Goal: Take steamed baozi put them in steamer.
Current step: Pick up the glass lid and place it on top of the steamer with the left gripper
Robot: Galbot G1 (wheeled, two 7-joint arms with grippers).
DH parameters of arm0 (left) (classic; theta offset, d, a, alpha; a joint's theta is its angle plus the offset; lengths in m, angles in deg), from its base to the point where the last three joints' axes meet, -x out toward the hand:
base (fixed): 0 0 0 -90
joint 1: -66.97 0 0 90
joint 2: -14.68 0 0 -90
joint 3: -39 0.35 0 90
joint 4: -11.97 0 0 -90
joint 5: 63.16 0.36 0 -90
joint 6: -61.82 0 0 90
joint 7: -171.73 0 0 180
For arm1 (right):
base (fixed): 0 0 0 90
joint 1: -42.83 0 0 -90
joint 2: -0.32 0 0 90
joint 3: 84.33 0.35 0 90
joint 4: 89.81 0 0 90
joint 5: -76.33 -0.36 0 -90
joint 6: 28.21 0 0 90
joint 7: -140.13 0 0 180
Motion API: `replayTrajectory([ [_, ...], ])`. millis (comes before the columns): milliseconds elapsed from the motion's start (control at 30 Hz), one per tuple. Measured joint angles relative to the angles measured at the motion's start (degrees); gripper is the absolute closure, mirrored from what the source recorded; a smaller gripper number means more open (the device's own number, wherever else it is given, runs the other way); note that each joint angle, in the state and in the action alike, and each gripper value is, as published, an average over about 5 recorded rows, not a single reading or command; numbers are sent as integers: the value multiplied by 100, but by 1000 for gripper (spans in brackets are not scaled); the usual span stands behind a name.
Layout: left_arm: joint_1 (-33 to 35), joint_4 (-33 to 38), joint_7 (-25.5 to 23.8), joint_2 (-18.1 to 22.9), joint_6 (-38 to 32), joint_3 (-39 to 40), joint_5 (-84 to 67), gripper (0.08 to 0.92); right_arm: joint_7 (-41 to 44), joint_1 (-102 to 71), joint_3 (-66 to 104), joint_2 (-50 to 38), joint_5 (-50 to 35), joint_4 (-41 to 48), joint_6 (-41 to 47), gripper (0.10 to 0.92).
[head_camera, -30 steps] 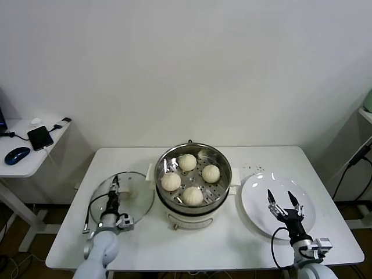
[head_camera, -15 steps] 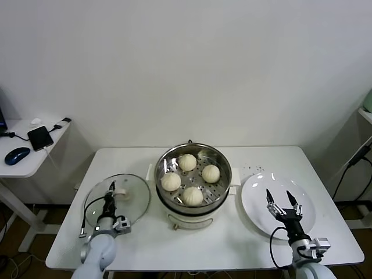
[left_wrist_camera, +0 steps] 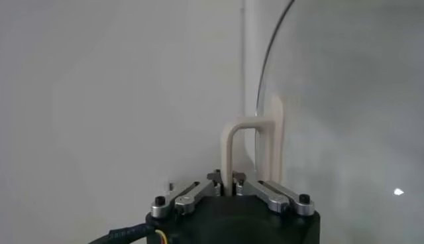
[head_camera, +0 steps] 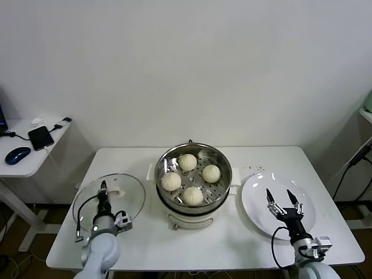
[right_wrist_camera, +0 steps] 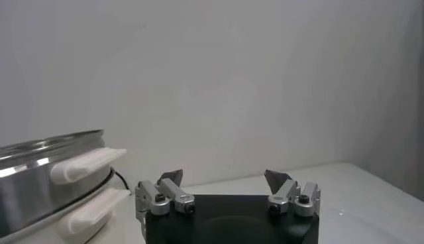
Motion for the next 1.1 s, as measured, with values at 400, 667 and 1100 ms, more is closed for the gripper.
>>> replayTrajectory([
  [400, -119, 1102, -974, 439, 621, -198, 786, 840, -3, 15, 5, -77, -34, -58, -20, 203],
  [667, -265, 1489, -1441, 503, 830, -217, 1049, 840, -6, 74, -15, -80, -23, 14, -16, 203],
  [1100, -934, 1472, -1937, 1224, 1012, 424, 1490, 840, -4, 82, 67, 58, 101, 121, -11, 203],
])
